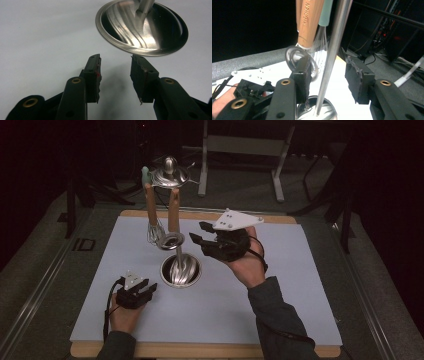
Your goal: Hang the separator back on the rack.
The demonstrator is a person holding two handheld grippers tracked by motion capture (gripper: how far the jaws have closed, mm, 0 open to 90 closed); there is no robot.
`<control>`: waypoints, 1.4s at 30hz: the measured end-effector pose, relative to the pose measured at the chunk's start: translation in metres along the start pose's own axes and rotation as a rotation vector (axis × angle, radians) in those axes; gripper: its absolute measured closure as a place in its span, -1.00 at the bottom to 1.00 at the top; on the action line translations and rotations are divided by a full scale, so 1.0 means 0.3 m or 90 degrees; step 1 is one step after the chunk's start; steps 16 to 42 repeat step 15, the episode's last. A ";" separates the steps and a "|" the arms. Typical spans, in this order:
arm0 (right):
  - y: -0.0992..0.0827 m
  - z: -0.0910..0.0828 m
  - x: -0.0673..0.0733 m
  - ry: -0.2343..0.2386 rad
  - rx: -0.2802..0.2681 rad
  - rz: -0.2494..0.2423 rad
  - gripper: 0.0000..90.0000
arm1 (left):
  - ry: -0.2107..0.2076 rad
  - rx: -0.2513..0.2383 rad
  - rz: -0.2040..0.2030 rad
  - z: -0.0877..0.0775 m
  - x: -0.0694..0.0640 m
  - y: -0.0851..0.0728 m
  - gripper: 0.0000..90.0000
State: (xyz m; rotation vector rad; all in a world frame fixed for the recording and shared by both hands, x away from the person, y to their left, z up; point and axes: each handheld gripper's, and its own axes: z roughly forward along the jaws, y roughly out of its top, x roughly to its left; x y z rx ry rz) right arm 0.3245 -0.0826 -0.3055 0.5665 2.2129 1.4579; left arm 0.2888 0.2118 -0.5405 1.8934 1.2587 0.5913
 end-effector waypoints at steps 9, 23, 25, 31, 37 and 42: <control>-0.052 -0.012 -0.045 -0.003 0.020 0.022 0.23 | 0.000 0.002 0.000 0.000 0.000 0.000 0.34; -0.081 -0.018 -0.057 0.001 0.042 0.023 0.19 | 0.000 0.001 -0.001 0.001 0.001 0.000 0.34; -0.081 -0.018 -0.057 0.001 0.042 0.023 0.19 | 0.000 0.001 -0.001 0.001 0.001 0.000 0.34; -0.081 -0.018 -0.057 0.001 0.042 0.023 0.19 | 0.000 0.001 -0.001 0.001 0.001 0.000 0.34; -0.081 -0.018 -0.057 0.001 0.042 0.023 0.19 | 0.000 0.001 -0.001 0.001 0.001 0.000 0.34; -0.081 -0.018 -0.057 0.001 0.042 0.023 0.19 | 0.000 0.001 -0.001 0.001 0.001 0.000 0.34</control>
